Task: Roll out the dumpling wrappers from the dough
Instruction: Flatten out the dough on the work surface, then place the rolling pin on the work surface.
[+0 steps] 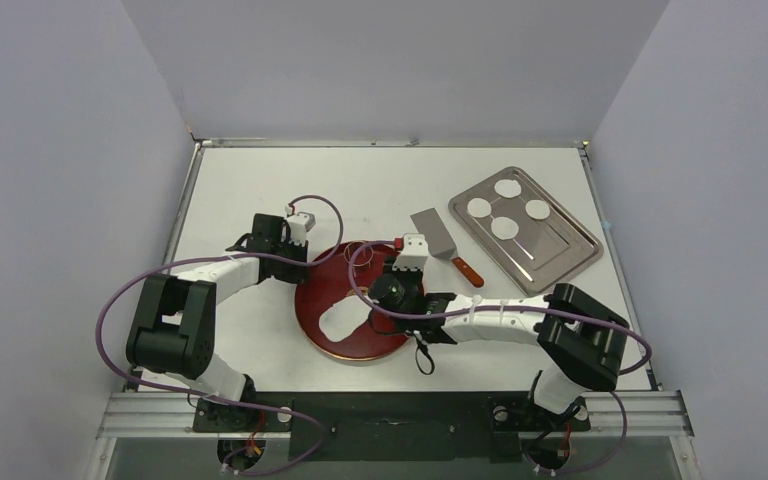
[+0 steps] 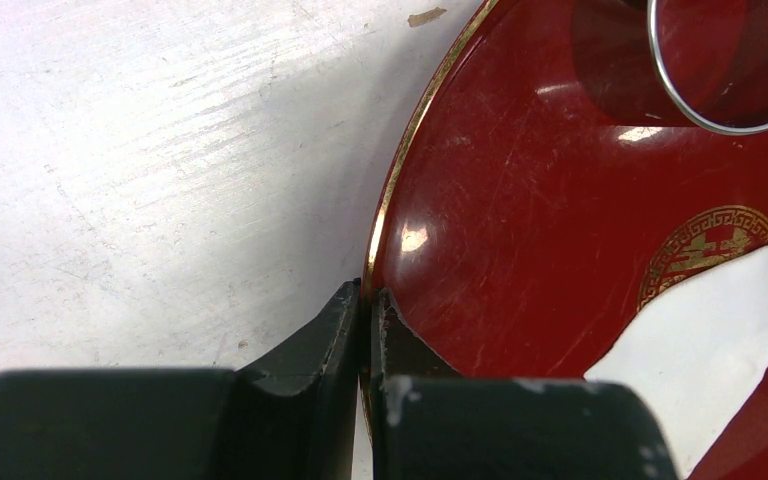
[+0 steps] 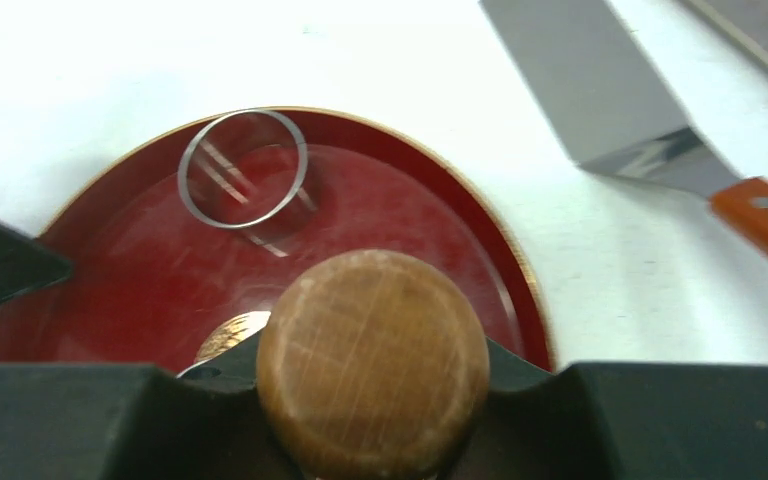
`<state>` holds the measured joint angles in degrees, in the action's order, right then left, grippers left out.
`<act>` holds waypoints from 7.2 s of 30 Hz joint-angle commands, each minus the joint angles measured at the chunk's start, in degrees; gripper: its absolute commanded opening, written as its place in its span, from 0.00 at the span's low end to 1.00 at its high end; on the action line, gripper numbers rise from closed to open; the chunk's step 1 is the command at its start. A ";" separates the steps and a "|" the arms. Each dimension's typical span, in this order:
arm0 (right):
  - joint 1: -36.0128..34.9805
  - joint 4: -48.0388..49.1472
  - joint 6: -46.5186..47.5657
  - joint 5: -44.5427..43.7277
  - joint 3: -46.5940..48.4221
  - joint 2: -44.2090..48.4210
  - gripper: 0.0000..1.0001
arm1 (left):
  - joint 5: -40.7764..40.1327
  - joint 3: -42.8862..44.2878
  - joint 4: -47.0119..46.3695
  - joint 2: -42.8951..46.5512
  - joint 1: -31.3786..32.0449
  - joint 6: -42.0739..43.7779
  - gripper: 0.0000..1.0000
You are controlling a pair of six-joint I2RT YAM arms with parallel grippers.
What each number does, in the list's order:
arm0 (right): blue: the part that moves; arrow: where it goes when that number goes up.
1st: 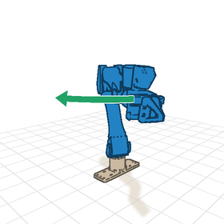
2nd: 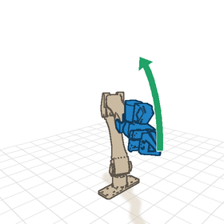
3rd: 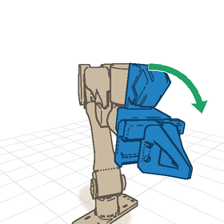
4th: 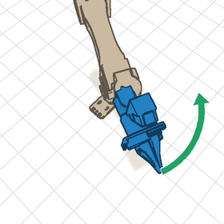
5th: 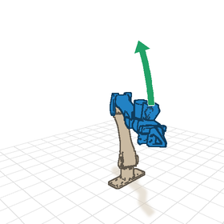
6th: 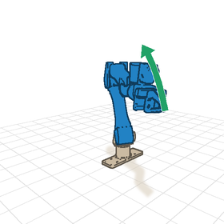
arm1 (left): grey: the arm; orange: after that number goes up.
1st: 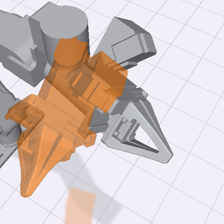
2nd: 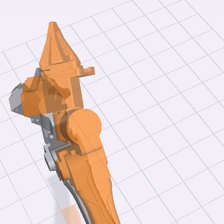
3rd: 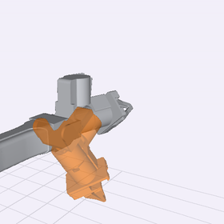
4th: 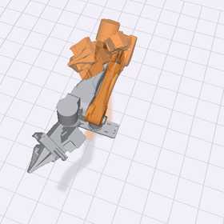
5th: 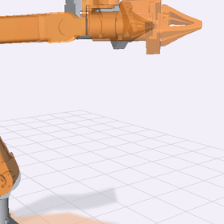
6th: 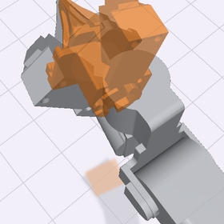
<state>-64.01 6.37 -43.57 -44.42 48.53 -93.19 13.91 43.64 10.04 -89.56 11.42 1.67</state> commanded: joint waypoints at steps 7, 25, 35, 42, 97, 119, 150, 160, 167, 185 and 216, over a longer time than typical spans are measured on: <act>-0.63 -6.32 13.32 8.67 -0.22 11.63 0.00 | -1.76 0.29 -1.51 1.10 -0.07 0.35 0.00; -4.39 16.43 17.04 31.85 6.66 -8.79 0.00 | -1.48 0.17 -1.25 1.60 -0.05 0.46 0.00; -6.18 19.37 12.77 36.83 -1.30 -10.19 0.00 | -1.34 0.24 -1.28 1.42 -0.04 0.52 0.00; -7.57 17.65 12.56 38.19 1.21 -10.57 0.00 | -1.45 0.25 -1.22 1.59 -0.06 0.49 0.00; 6.11 -1.97 6.66 14.30 -5.21 7.76 0.00 | -1.01 0.13 -1.37 1.83 -0.04 0.49 0.00; -0.50 4.72 6.03 19.61 6.08 -3.78 0.00 | -1.00 0.04 -1.39 1.96 -0.08 0.46 0.00; -4.02 1.40 11.92 14.97 10.25 3.19 0.00 | -1.34 0.01 -1.45 1.93 -0.07 0.37 0.00; -2.10 5.03 7.77 20.91 10.66 -6.75 0.00 | -1.23 -0.18 -1.65 2.03 -0.07 0.46 0.00; -0.52 0.56 5.82 12.00 3.60 -5.40 0.00 | -1.33 -0.12 -1.79 1.94 -0.07 0.59 0.00; 4.38 -3.03 4.57 5.23 -4.31 -7.21 0.00 | -1.44 -0.10 -1.90 1.41 -0.08 0.58 0.00; 7.99 24.02 -20.51 8.05 -26.98 24.90 0.00 | -0.59 -0.23 -1.67 2.30 -0.13 0.54 0.00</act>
<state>-56.27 19.53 -59.79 -33.15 19.57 -65.04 13.80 43.33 10.07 -89.03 11.46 1.69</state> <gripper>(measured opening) 0.284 0.028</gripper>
